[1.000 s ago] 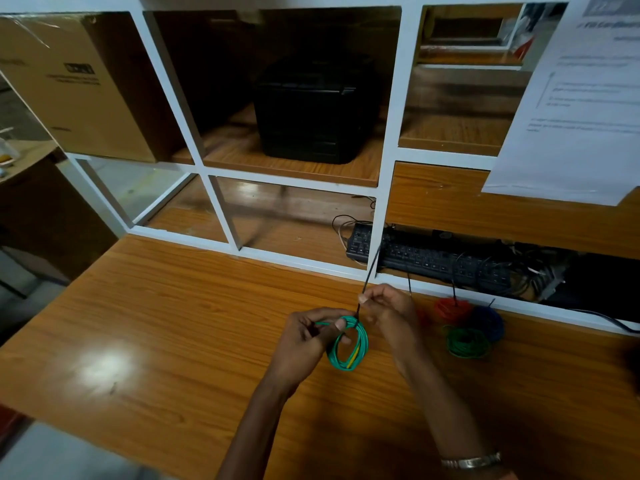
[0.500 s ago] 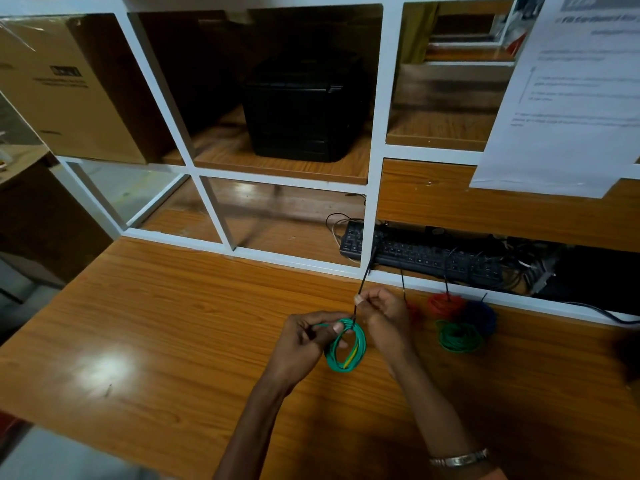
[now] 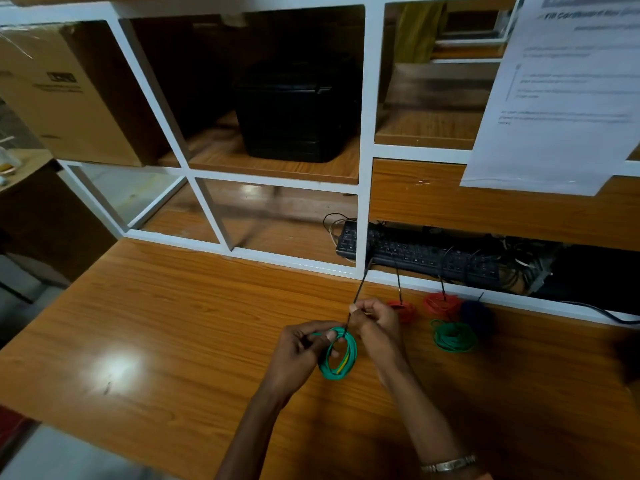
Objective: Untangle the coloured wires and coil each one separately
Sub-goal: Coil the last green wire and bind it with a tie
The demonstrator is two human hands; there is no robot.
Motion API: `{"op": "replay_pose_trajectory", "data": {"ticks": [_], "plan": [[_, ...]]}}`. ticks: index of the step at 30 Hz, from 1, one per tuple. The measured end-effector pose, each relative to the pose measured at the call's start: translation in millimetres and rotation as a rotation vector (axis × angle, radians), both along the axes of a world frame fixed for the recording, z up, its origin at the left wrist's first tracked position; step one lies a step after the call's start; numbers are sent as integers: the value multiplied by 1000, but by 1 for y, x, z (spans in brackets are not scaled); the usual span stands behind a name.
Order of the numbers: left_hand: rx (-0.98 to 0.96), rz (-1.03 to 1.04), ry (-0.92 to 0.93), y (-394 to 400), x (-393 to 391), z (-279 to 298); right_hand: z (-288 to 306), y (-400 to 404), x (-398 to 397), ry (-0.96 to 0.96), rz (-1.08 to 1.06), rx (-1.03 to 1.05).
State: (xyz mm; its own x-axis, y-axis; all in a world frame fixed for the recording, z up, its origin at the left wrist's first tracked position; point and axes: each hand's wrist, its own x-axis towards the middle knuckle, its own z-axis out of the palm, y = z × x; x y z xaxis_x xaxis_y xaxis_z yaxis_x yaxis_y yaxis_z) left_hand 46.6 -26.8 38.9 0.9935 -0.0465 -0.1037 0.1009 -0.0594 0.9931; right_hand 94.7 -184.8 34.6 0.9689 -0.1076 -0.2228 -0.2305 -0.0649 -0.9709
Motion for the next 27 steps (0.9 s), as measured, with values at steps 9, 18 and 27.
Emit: {"op": "replay_pose_trajectory", "data": {"ticks": [9,18,27], "plan": [[-92,72,17,-26,-3,-8,0,-34,8,101,173,77],[-372,509,309,-76,-8,-79,-48,-82,-20,528,482,50],[-306,339,521,-141,1,-102,-101,-130,0,464,92,-122]]}}
